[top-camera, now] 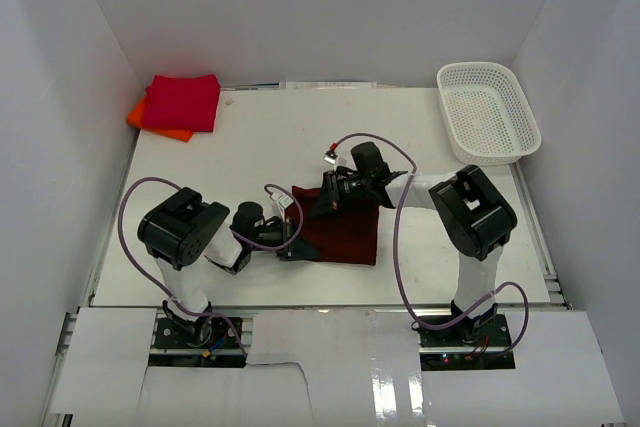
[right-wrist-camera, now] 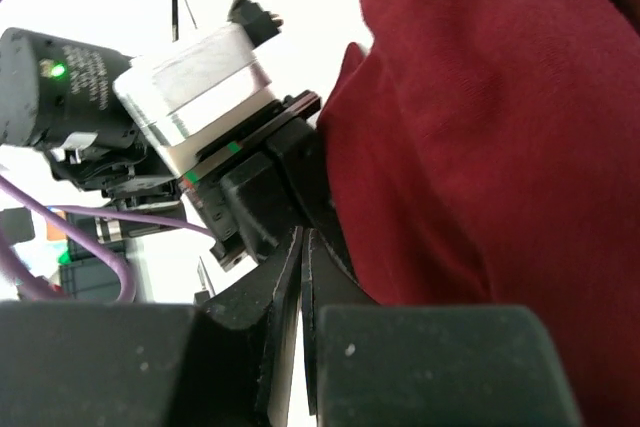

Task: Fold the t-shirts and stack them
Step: Smooth out wrinkles on the folded tshirt

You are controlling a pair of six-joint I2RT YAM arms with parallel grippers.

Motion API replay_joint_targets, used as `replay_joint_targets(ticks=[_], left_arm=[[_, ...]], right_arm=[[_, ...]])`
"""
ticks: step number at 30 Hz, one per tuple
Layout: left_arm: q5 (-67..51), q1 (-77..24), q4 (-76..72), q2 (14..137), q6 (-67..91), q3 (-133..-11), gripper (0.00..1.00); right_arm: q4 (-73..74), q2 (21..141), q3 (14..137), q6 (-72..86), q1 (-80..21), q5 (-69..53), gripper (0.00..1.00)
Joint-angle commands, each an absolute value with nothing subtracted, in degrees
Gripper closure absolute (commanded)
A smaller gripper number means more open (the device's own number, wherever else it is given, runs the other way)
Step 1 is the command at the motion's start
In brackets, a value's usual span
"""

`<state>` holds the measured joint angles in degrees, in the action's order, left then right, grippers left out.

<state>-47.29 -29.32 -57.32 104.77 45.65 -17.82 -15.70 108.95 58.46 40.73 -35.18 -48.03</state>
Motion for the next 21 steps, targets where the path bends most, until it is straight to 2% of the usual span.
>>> replay_joint_targets(ticks=[1, 13, 21], left_arm=[[-44.6, -29.4, -60.2, 107.1, 45.0, -16.7, 1.00], [-43.9, -29.4, -57.2, 104.2, 44.4, -15.3, 1.00], [-43.9, -29.4, -54.7, 102.9, 43.1, -15.1, 1.00]], right_arm=[[-20.9, 110.8, 58.6, 43.2, -35.5, -48.7, 0.92], [-22.2, 118.1, 63.7, 39.1, -34.7, -44.8, 0.92], [-21.5, 124.7, 72.7, 36.2, -30.7, -43.9, 0.92]])
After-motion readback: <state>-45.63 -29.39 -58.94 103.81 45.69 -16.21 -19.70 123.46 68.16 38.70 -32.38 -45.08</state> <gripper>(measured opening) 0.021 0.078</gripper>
